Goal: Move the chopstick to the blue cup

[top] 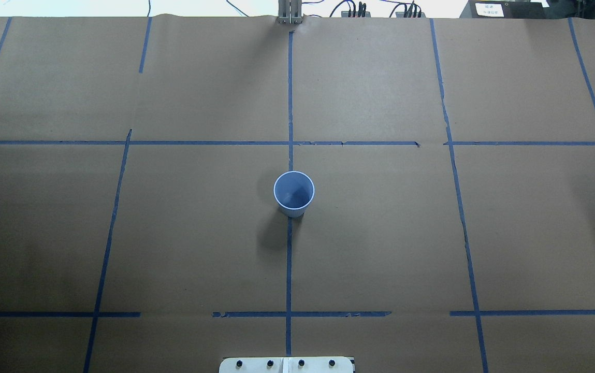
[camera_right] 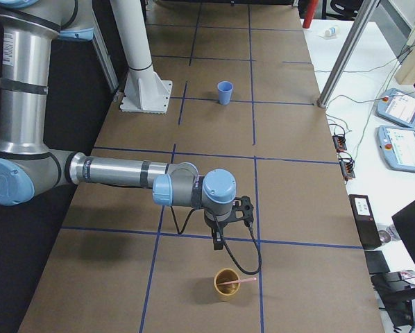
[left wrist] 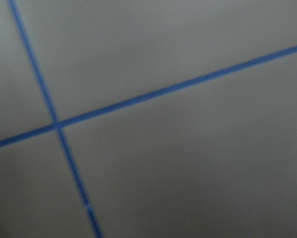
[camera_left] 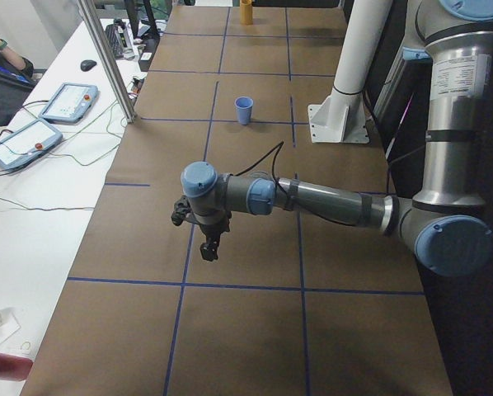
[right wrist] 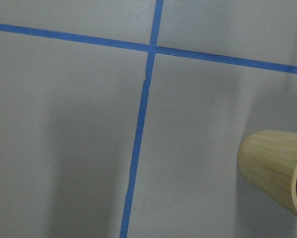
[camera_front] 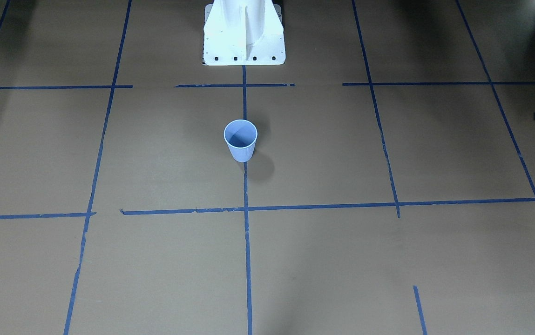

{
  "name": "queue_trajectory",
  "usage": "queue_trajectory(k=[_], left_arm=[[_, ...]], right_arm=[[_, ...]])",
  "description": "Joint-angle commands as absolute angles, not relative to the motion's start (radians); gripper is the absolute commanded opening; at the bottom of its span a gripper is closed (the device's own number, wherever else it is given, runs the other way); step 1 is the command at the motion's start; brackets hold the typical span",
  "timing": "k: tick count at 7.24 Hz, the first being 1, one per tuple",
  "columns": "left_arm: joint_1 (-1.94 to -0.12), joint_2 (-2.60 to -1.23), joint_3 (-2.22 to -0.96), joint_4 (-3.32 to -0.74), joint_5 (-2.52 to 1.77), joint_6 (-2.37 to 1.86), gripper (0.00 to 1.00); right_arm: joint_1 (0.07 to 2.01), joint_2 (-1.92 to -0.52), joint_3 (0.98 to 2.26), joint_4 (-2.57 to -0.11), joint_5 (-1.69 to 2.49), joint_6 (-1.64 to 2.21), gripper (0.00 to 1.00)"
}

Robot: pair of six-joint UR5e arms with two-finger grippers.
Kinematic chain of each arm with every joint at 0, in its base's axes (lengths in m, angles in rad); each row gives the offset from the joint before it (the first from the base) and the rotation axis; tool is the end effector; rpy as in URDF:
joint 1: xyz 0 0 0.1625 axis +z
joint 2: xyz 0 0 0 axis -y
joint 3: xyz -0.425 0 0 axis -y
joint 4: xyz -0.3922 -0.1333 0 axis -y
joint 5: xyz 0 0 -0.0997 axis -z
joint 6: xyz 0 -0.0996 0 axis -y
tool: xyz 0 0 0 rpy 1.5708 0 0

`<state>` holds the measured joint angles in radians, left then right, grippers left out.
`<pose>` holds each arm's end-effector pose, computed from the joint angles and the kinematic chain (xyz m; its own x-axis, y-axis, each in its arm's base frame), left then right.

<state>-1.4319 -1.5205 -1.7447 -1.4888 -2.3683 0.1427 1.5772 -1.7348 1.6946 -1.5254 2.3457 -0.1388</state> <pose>0.0037 -0.4744 0.6040 0.6610 0.2656 -0.7018 -0.2347 0.9615 0.1429 0.0663 -0.4221 0.6682 0.7085 -0.1374 0.6922 0.0925 0.9905 0.1019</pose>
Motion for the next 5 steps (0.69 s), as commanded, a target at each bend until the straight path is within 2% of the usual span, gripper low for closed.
queue_trajectory(k=[1, 3, 5], left_arm=[[-1.45, -1.499, -1.736, -1.491, -2.375, 0.16, 1.0], [-1.45, -1.487, -1.746, -1.543, -2.375, 0.158, 1.0], [-1.451, -1.482, -1.75, -1.575, -2.375, 0.156, 1.0]], right_arm=[[1.585, -1.746, 1.681, -1.514, 2.33, -0.14, 1.0], [1.666, -1.73, 1.604, -1.379, 2.257, -0.055, 1.0], [1.667, -1.663, 1.428, -1.065, 2.237, 0.202, 1.0]])
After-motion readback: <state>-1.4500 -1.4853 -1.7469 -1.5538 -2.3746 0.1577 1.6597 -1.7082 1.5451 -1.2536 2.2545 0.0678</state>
